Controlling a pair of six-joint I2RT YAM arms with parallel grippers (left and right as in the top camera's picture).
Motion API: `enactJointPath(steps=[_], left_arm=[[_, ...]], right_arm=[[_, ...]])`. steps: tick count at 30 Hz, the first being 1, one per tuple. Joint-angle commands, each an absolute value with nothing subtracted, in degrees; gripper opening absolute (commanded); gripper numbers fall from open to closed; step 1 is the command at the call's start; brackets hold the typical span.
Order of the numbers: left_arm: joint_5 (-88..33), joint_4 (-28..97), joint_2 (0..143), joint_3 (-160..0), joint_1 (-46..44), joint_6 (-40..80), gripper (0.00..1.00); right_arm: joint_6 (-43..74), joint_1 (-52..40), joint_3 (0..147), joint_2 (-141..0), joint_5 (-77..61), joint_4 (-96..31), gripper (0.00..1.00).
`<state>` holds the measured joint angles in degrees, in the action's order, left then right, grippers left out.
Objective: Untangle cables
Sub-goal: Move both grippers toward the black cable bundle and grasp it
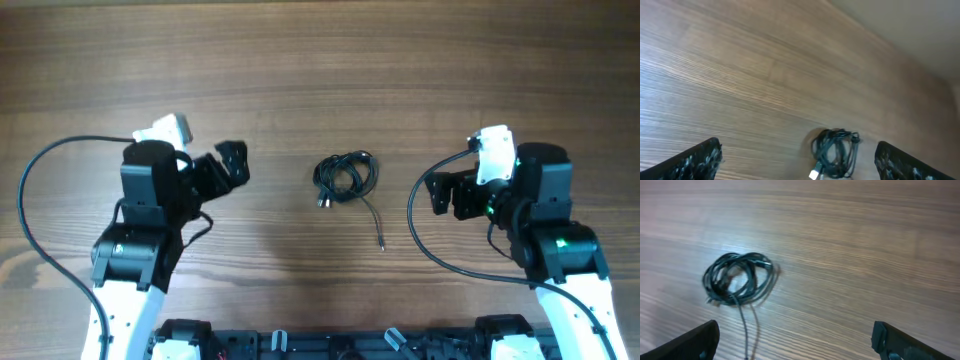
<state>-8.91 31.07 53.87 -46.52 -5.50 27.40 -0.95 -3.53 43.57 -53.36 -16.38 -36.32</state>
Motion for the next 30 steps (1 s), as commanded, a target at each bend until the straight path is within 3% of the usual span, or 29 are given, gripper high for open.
enactJointPath(steps=[1, 8, 12, 18, 22, 25, 30], left_arm=[[-9.28, 28.67, 58.83, -47.66, -8.34, 30.94, 0.99], [-7.88, 26.46, 78.96, -52.66, -17.98, 30.87, 1.00], [-17.58, 16.75, 91.37, -52.66, -22.33, 33.54, 0.97], [-18.81, 13.02, 100.71, -52.62, -27.44, 38.00, 0.68], [-18.63, 13.08, 102.02, -52.62, -29.41, 38.00, 0.42], [-18.65, 12.95, 101.75, -52.64, -29.28, 38.00, 0.11], [-19.51, 12.95, 93.82, -52.66, -28.97, 37.87, 0.08]], right_arm=[[5.15, -3.25, 44.73, -53.69, -19.59, -35.66, 1.00], [9.65, -3.25, 44.66, -53.80, -19.42, -34.33, 1.00], [12.21, -3.25, 44.66, -53.80, -19.42, -34.15, 1.00], [12.23, -3.25, 44.66, -53.80, -19.42, -34.06, 1.00], [12.21, -3.25, 44.66, -53.80, -19.42, -34.11, 1.00], [12.23, -3.25, 44.62, -53.80, -19.42, -34.11, 1.00], [13.61, -3.25, 44.62, -56.77, -22.90, -32.97, 1.00]])
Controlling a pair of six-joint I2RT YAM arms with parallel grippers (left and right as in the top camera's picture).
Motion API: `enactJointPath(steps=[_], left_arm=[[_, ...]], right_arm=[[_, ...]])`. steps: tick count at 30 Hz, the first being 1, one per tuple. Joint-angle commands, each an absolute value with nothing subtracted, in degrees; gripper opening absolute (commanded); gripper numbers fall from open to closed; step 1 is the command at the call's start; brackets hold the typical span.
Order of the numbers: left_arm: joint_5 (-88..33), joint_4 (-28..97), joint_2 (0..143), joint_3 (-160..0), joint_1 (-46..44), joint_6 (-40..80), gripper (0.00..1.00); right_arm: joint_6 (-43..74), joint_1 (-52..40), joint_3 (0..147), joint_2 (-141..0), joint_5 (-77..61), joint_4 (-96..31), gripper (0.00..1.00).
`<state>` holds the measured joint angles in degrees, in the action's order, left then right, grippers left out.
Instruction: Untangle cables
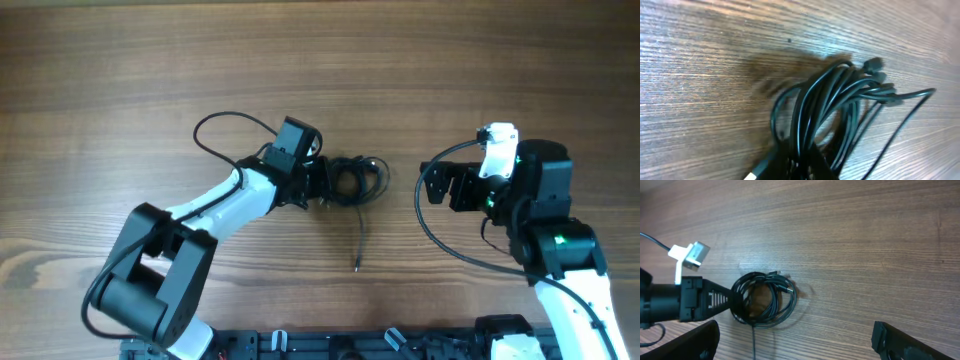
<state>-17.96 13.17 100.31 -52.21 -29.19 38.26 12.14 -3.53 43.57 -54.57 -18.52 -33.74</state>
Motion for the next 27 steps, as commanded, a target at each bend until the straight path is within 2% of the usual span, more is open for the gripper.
enactJointPath(steps=[1, 4, 9, 12, 13, 17, 18, 19, 27], left_arm=[[-21.12, 12.78, 91.42, -52.66, -28.97, 37.76, 0.08], [-26.33, 12.64, 86.02, -52.66, -28.97, 37.78, 0.13], [-34.85, 12.78, 83.66, -52.66, -28.97, 37.76, 0.20], [-34.98, 14.17, 83.68, -52.64, -28.97, 34.87, 0.21], [-32.77, 16.23, 83.68, -52.64, -28.97, 33.21, 0.29], [-12.67, 27.49, 83.79, -52.62, -29.04, 33.47, 0.49], [-10.31, 28.14, 84.05, -52.45, -29.04, 33.45, 0.59], [-10.37, 27.70, 84.38, -52.40, -29.04, 33.45, 0.64], [-13.91, 16.40, 90.78, -52.40, -29.50, 36.51, 0.66]], right_arm=[[13.47, -3.31, 44.62, -58.33, -27.09, -32.14, 1.00], [12.01, -4.38, 44.62, -63.53, -34.20, -28.18, 1.00], [11.79, -7.73, 44.62, -71.18, -34.87, -24.10, 1.00], [11.79, -8.84, 44.62, -74.87, -34.83, -23.18, 1.00], [11.79, -8.84, 44.62, -75.81, -34.83, -23.14, 1.00], [11.70, -8.84, 44.62, -78.61, -31.35, -20.67, 1.00], [11.73, -8.84, 44.62, -79.02, -31.38, -20.14, 1.00], [11.79, -8.84, 44.62, -79.20, -31.38, -20.12, 1.00], [11.99, -8.84, 44.62, -79.31, -31.38, -19.94, 1.00]])
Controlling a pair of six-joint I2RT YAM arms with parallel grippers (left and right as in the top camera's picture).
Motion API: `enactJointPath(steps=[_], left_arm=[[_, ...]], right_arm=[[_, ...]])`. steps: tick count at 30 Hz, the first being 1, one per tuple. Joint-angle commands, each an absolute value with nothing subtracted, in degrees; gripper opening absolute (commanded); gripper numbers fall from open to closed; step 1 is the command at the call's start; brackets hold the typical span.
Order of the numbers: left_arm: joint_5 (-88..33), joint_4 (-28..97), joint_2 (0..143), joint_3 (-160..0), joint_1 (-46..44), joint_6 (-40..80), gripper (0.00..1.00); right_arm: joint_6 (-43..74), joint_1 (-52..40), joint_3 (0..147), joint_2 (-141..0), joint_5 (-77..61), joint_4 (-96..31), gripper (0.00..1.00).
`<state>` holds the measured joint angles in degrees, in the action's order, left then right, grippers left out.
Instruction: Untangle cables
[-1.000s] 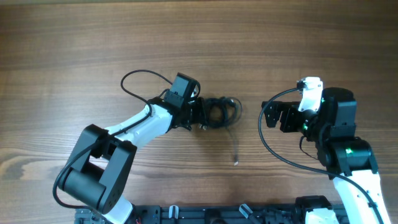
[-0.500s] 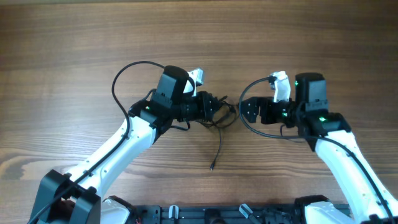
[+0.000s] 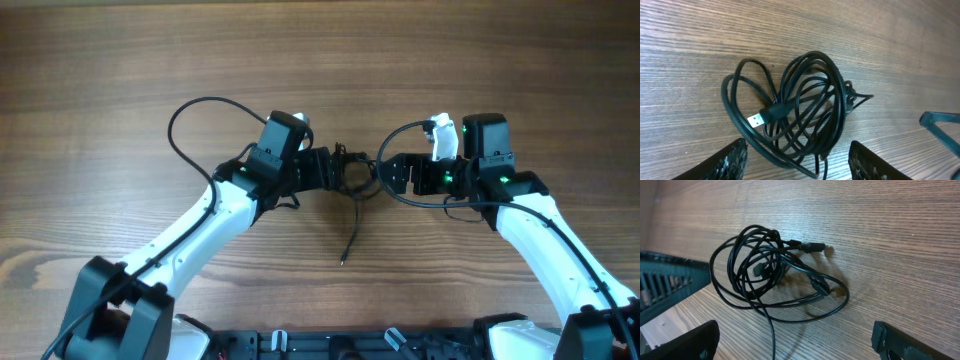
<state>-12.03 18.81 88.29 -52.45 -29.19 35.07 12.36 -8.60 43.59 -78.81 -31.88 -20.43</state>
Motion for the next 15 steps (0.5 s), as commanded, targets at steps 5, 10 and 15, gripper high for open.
enactJointPath(steps=[5, 10, 15], left_arm=[[-13.91, 12.58, 96.12, -52.40, -31.64, 36.51, 0.55], [-23.38, 7.84, 95.07, -52.60, -31.59, 36.49, 0.05], [-41.89, 7.38, 89.56, -52.90, -28.10, 36.25, 0.04]], right_arm=[[11.99, -8.84, 44.62, -79.31, -31.35, -19.90, 1.00], [11.97, -8.84, 44.60, -79.31, -31.35, -20.27, 1.00], [11.97, -8.84, 44.56, -79.31, -28.88, -20.36, 1.00]])
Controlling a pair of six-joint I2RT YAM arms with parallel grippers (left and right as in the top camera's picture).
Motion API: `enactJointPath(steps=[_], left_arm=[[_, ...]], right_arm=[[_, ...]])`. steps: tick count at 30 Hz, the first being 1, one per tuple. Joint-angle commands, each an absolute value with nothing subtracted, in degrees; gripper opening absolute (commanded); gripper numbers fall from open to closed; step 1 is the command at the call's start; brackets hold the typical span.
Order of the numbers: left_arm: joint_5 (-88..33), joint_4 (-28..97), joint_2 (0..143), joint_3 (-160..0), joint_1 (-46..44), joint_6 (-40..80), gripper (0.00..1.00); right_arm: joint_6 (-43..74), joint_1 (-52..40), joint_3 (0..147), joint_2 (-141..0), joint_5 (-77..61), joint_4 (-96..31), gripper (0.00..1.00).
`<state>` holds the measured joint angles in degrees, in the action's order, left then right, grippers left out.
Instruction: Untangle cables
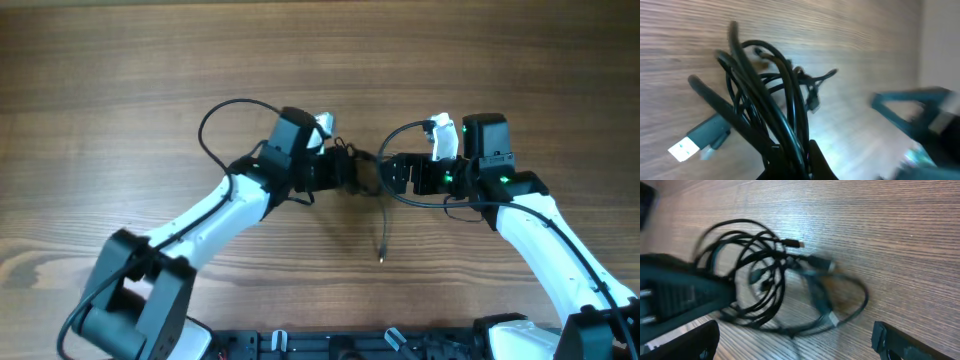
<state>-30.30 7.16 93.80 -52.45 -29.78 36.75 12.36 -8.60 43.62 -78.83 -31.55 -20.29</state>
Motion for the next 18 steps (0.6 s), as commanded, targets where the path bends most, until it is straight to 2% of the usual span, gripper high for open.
enactJointPath(steps=[1, 8, 11, 13, 18], left_arm=[[-45.08, 7.49, 88.31, -52.90, -27.42, 36.23, 0.04], [-49.47, 8.14, 84.25, -52.90, -27.03, 32.97, 0.04], [-49.50, 12.23, 83.50, -52.90, -24.99, 30.20, 0.04], [-49.47, 19.75, 83.22, -52.90, -21.19, 25.56, 0.04], [-48.99, 33.78, 83.22, -52.88, -10.85, 14.94, 0.04]], right_arm=[[11.99, -8.84, 44.56, -79.31, -27.86, -20.38, 1.00], [12.29, -8.82, 44.51, -79.31, -17.21, -22.61, 1.00], [24.21, -8.82, 44.51, -80.25, 1.89, -29.78, 1.00], [32.58, -8.75, 44.49, -82.17, 10.37, -33.78, 1.00], [37.95, -8.60, 44.49, -84.33, 11.77, -33.85, 1.00]])
